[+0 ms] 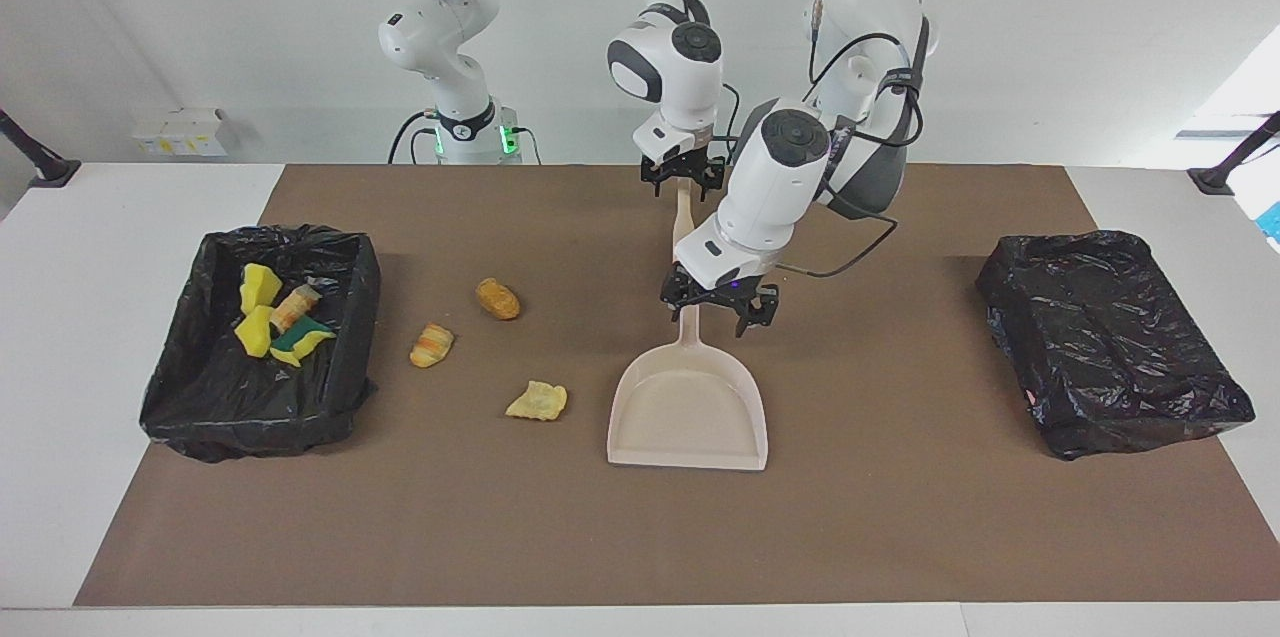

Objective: Sweep and dump trash in bin
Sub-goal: 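Grasp the dustpan with the left gripper while the right gripper grasps the brush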

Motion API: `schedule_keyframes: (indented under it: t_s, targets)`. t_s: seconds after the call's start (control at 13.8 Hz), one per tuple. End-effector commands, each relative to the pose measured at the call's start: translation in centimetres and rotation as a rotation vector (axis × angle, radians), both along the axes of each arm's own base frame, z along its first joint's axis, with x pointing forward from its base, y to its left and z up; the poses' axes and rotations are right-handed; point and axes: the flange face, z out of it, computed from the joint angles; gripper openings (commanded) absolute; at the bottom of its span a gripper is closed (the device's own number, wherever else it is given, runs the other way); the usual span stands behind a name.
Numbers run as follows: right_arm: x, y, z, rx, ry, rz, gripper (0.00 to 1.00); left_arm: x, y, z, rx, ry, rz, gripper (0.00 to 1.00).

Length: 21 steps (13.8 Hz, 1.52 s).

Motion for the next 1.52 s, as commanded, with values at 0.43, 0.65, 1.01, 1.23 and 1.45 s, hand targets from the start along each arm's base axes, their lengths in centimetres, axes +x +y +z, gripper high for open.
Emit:
schedule_keyframes:
  t_s: [0.43,0.65,1.01,1.23,1.45]
  targets:
    - [0.5,0.7,0.8,0.028,-0.01,-0.028,0.12,-3.7,-0.9,-4.6,0.043,0.076,0.097,1.0]
    - [0.9,0.2,2.3,0.02,0.0,-0.028,0.0,-4.7,-1.2,-5.7,0.059,0.093,0.072,1.0]
    - [2.8,-4.7,5.9,-0.052,0.058,-0.085,0.0,-4.5,-0.6,-5.4,0.083,0.112,0.069,0.0]
    - [5.0,-9.4,8.1,-0.072,0.098,-0.075,0.0,-3.1,0.5,-2.8,0.113,0.07,-0.038,0.0]
    - [7.2,-14.5,9.9,-0.123,0.102,-0.029,0.0,-1.6,5.4,0.7,0.165,0.044,-0.266,0.0]
